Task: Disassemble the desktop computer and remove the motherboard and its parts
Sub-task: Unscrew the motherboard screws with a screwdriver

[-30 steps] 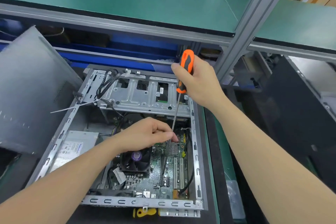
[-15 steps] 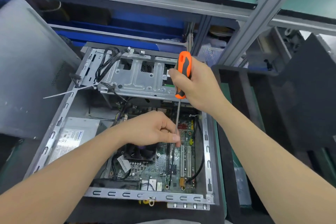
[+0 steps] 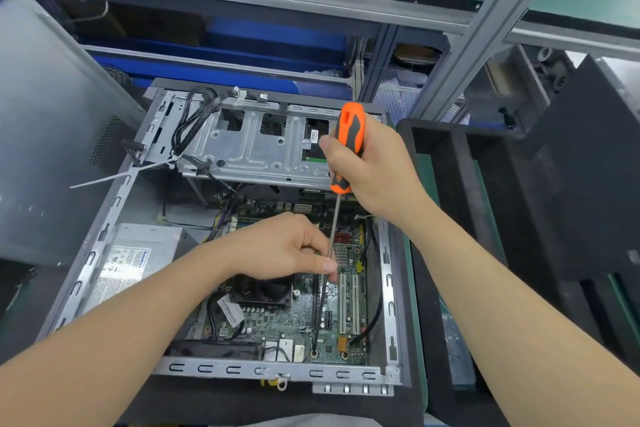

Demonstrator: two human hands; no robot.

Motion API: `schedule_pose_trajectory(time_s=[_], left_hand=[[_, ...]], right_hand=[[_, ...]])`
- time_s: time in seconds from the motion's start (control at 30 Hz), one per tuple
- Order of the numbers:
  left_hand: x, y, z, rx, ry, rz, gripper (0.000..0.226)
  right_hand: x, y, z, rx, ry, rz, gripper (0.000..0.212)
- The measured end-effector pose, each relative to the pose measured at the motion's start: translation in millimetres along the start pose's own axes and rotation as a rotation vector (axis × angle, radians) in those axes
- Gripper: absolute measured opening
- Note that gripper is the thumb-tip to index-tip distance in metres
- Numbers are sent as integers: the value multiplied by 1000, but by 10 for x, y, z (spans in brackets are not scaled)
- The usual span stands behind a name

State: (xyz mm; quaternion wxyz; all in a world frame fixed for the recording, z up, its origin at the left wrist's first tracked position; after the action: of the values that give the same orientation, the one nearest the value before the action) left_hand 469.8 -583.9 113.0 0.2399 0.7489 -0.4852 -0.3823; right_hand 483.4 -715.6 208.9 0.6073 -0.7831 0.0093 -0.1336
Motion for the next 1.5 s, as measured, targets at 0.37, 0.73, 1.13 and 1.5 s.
schedule_pose_trajectory(time_s=[0.37,0.73,1.13,1.5], left_hand=[[6,-3,6,10,-9,1,19],[-4,11,-1,14,5,-2,19],[22,8,7,17,25,19,16],[-148,285,509,1041,-111,329,7]], right_hand=[[-27,-22,-21,5,5,21,42],[-34,13,-42,19,38,24,41],[5,-87,-62,-26,28,-24,38],[-26,-183,-124,-71,-1,-35,39]])
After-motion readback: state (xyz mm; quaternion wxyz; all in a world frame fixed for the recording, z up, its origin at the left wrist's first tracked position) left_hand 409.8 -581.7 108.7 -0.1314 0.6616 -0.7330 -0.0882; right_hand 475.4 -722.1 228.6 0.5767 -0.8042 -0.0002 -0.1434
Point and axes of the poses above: each hand's wrist, its own x-axis towards the middle knuckle, its own z-axis out of the palm, y = z × x, the point moved 7 cm from there along x, towards the middle knuckle, and after that the axes turned 15 degrees about x, right-handed, at the moved point
